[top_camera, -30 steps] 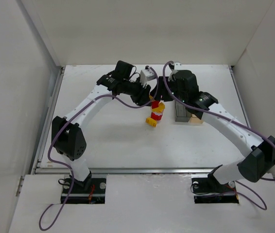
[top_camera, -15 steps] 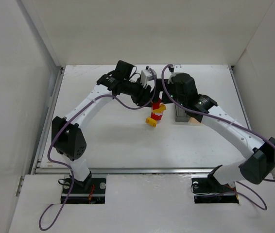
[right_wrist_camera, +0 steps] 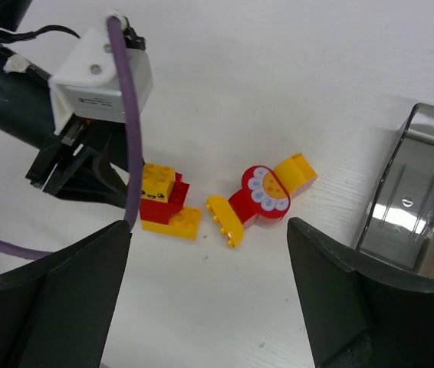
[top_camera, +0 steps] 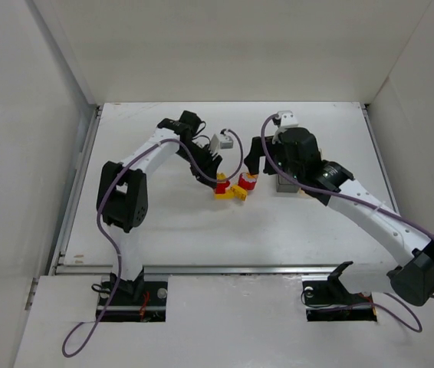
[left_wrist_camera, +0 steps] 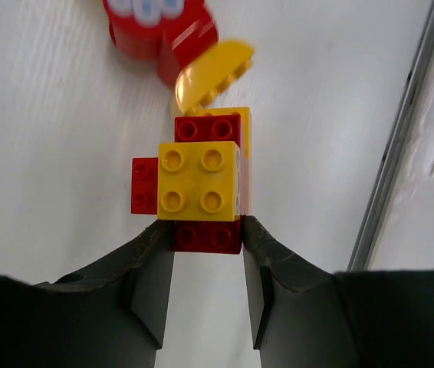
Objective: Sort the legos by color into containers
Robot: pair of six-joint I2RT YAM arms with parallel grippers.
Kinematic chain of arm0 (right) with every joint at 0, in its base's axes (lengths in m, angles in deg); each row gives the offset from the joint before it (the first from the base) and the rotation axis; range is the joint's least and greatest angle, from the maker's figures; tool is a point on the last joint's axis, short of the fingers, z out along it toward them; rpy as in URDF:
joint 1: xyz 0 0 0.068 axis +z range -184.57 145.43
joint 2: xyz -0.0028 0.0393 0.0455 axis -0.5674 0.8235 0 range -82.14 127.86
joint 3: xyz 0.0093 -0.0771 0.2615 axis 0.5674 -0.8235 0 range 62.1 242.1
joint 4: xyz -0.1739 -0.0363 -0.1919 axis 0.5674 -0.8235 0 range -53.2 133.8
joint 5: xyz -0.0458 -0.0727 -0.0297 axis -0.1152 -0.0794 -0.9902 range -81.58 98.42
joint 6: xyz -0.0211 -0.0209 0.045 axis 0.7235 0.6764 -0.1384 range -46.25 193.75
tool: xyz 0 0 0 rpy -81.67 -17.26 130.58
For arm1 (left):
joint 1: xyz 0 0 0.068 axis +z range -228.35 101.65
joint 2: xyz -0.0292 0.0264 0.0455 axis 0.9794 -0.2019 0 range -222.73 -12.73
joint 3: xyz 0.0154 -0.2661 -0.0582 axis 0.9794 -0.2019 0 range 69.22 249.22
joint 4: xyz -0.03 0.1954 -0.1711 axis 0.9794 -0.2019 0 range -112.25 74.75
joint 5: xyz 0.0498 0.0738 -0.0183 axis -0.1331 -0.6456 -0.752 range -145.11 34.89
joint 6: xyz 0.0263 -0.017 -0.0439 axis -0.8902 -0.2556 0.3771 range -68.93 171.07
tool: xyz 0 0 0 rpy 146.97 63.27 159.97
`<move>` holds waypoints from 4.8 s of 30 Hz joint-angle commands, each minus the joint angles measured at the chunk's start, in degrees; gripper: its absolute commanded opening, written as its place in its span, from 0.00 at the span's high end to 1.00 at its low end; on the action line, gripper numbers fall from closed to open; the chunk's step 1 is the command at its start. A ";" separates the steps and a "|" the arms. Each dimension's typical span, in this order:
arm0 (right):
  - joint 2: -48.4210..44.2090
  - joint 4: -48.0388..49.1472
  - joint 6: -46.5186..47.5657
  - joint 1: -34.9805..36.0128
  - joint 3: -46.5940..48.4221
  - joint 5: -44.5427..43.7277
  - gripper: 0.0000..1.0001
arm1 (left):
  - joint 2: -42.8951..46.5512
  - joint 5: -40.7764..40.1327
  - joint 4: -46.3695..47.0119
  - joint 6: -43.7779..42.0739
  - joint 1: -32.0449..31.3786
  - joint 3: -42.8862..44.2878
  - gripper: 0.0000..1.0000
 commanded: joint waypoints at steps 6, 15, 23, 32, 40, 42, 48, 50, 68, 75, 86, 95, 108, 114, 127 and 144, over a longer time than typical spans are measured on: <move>2.48 2.28 1.89 1.04 -0.59 1.93 0.12 | -1.69 -10.39 -6.51 -11.84 0.81 -3.27 1.00; 4.15 1.75 3.03 1.04 -0.07 1.93 0.12 | -4.60 -13.56 -3.18 -9.83 0.81 -3.27 0.74; 5.20 1.13 4.08 1.04 1.87 1.93 0.12 | -4.60 -14.09 -0.81 -10.35 0.81 -2.57 0.53; 5.74 0.61 4.61 1.04 2.39 1.93 0.12 | -0.74 -14.80 2.61 -3.51 0.81 -4.48 0.45; 5.74 1.13 4.61 1.04 2.39 2.45 0.12 | 12.80 -21.38 18.96 15.10 0.20 -19.34 0.38; 5.74 1.13 4.61 1.04 2.39 2.45 0.12 | 15.70 -21.38 18.97 19.07 -1.64 -21.27 0.38; 5.03 1.75 4.61 1.04 1.78 2.45 0.12 | 19.76 -29.54 25.21 32.26 -7.63 -25.86 0.08; 5.03 1.23 4.61 1.04 2.47 1.84 0.12 | 17.56 -35.50 24.52 37.35 -8.34 -24.46 0.06; 5.03 -1.15 9.18 1.04 5.73 -0.89 0.11 | 8.76 -47.66 22.31 45.90 -8.86 -23.57 0.05; 7.41 -1.68 10.24 1.04 8.10 -0.27 0.11 | 8.15 -49.07 24.94 45.90 -5.00 -23.04 0.06; 10.22 -1.06 11.29 1.04 9.25 1.31 0.11 | 12.18 -48.99 31.01 36.00 -3.49 -25.41 0.09; 10.22 -1.06 11.82 1.04 9.25 1.84 0.11 | 18.26 -34.92 37.51 31.93 -5.87 -32.54 0.09; 10.22 -1.59 11.82 1.04 9.86 1.31 0.11 | 11.49 -37.11 38.57 35.62 -6.40 -28.41 0.08; 10.22 -1.59 11.82 1.04 9.86 1.31 0.11 | 11.49 -39.83 40.33 36.76 -6.40 -28.41 0.19; 10.83 -2.12 11.82 1.04 10.39 1.84 0.11 | 10.96 -36.95 40.78 36.15 -6.40 -29.46 0.63; 10.83 -3.17 11.82 1.04 10.39 1.84 0.11 | 6.49 -35.89 34.44 39.22 -5.17 -25.16 0.46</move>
